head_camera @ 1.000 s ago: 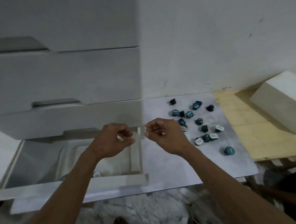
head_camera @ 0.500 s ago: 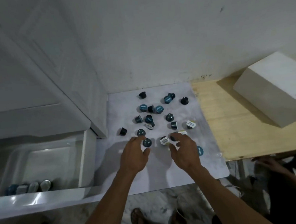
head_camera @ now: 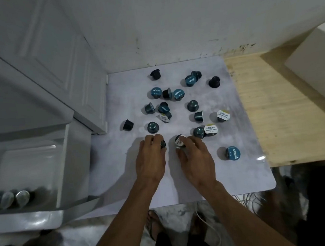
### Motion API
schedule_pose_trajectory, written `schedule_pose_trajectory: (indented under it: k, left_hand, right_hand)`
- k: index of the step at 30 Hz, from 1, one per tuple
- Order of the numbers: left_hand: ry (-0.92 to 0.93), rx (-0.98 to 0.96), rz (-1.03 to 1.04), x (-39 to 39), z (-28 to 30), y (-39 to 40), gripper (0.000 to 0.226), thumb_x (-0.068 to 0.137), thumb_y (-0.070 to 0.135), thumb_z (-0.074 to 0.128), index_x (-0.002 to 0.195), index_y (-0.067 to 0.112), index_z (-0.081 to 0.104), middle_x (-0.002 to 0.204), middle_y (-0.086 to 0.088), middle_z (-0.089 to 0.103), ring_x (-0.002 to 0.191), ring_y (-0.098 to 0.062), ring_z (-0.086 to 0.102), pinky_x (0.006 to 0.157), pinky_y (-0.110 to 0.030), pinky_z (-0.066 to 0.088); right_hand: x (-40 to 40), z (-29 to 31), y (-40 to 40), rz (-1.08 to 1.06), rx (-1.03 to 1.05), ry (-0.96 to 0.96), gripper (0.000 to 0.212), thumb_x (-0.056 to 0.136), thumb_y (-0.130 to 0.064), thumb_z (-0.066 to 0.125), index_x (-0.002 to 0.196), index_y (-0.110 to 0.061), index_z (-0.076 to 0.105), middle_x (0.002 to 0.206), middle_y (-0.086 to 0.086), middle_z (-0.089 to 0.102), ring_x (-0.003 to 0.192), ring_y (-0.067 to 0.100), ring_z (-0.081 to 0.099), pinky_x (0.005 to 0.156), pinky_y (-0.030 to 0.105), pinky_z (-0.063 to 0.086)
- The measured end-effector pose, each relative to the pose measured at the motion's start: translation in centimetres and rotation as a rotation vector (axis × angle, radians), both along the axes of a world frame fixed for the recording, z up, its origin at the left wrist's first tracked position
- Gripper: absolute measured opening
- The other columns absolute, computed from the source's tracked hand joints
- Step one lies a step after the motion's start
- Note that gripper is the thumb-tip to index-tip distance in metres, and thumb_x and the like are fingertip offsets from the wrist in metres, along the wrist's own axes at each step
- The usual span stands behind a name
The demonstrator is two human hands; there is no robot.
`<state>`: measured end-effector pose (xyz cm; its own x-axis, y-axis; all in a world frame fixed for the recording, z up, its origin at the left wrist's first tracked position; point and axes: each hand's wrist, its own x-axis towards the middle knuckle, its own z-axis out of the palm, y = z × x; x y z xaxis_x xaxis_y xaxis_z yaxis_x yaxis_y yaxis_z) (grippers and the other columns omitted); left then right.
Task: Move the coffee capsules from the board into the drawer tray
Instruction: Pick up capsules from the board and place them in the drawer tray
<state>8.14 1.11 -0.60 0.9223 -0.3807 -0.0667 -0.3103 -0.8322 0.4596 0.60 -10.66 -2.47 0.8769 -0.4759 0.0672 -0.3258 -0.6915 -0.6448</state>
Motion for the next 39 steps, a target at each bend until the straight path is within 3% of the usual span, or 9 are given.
schedule_pose_trajectory:
  k: [7, 11, 14, 17, 22, 30, 33, 35, 39]
  left_hand:
    - [0.024, -0.221, -0.022, 0.2, -0.9, 1.3, 0.045, 0.093, 0.01, 0.06, 0.137, 0.016, 0.051, 0.118, -0.008, 0.048, 0.102, -0.025, 0.056, 0.091, -0.041, 0.051]
    - [-0.028, -0.36, 0.025, -0.3, -1.2, 1.5, 0.031, 0.091, 0.015, 0.064, 0.121, 0.015, 0.057, 0.112, 0.0, 0.05, 0.096, -0.017, 0.056, 0.083, -0.025, 0.048]
    - [-0.1, -0.381, 0.055, -1.0, -2.3, 1.8, 0.023, 0.087, 0.02, 0.07, 0.105, 0.015, 0.057, 0.103, 0.003, 0.058, 0.094, -0.017, 0.055, 0.082, -0.032, 0.05]
    - [-0.179, -0.373, 0.113, -1.4, -3.8, 2.3, 0.027, 0.082, 0.021, 0.074, 0.104, 0.009, 0.062, 0.103, -0.006, 0.067, 0.096, -0.022, 0.059, 0.085, -0.039, 0.052]
    - [-0.262, -0.452, 0.114, -1.7, -4.3, 2.5, 0.027, 0.081, 0.019, 0.077, 0.102, 0.007, 0.065, 0.103, -0.007, 0.07, 0.096, -0.021, 0.061, 0.088, -0.033, 0.05]
    - [-0.201, -0.558, 0.183, -3.0, -0.5, 3.5, 0.022, 0.081, 0.017, 0.076, 0.1, 0.01, 0.067, 0.102, -0.002, 0.07, 0.096, -0.014, 0.062, 0.086, -0.025, 0.05]
    - [-0.189, -0.584, 0.217, -3.6, 4.0, 5.3, 0.023, 0.081, 0.02, 0.077, 0.102, 0.016, 0.067, 0.103, 0.006, 0.069, 0.092, -0.006, 0.059, 0.081, -0.019, 0.049]
    - [-0.208, -0.591, 0.234, -3.7, 7.2, 7.3, 0.025, 0.08, 0.022, 0.077, 0.102, 0.021, 0.067, 0.102, 0.012, 0.066, 0.083, 0.003, 0.053, 0.069, -0.011, 0.045]
    - [-0.282, -0.558, 0.236, -3.2, 13.4, 13.3, 0.028, 0.077, 0.024, 0.079, 0.102, 0.025, 0.068, 0.1, 0.007, 0.067, 0.074, 0.0, 0.056, 0.06, -0.008, 0.044]
  right_hand:
    - [-0.1, -0.8, -0.4, -0.01, -0.046, -0.126, 0.018, 0.09, -0.029, 0.066, 0.107, -0.021, 0.068, 0.104, -0.003, 0.067, 0.093, 0.022, 0.062, 0.061, 0.033, 0.052]
    - [-0.3, -1.2, -0.7, -0.006, -0.103, -0.189, 0.016, 0.089, -0.032, 0.068, 0.098, -0.02, 0.069, 0.102, -0.006, 0.07, 0.088, 0.021, 0.06, 0.061, 0.033, 0.05]
    - [-0.6, -2.1, -1.0, 0.013, -0.118, -0.243, 0.015, 0.086, -0.026, 0.07, 0.098, -0.017, 0.068, 0.102, -0.004, 0.071, 0.083, 0.024, 0.06, 0.066, 0.039, 0.049]
    - [-0.8, -2.9, -1.2, 0.026, -0.118, -0.276, 0.018, 0.084, -0.022, 0.072, 0.101, -0.015, 0.069, 0.107, -0.003, 0.072, 0.087, 0.025, 0.062, 0.072, 0.041, 0.05]
    - [-0.7, -3.2, -1.2, 0.035, -0.136, -0.313, 0.02, 0.085, -0.027, 0.073, 0.1, -0.014, 0.07, 0.105, -0.002, 0.072, 0.086, 0.025, 0.062, 0.071, 0.041, 0.05]
    - [-1.6, 0.1, -0.8, 0.02, -0.018, -0.323, 0.024, 0.079, -0.016, 0.08, 0.102, -0.013, 0.072, 0.101, 0.001, 0.073, 0.083, 0.024, 0.064, 0.07, 0.045, 0.054]
    - [-1.7, 4.2, 0.5, 0.027, 0.044, -0.39, 0.023, 0.078, -0.016, 0.081, 0.1, -0.015, 0.073, 0.097, -0.006, 0.071, 0.076, 0.018, 0.063, 0.066, 0.037, 0.055]
    - [-1.3, 7.2, 2.0, 0.037, 0.121, -0.413, 0.022, 0.077, -0.02, 0.082, 0.097, -0.018, 0.072, 0.092, -0.016, 0.065, 0.071, 0.013, 0.06, 0.064, 0.022, 0.05]
    - [-0.2, 13.0, 6.5, 0.093, 0.214, -0.443, 0.021, 0.076, -0.021, 0.083, 0.091, -0.026, 0.07, 0.081, -0.024, 0.058, 0.07, 0.009, 0.055, 0.061, 0.004, 0.038]
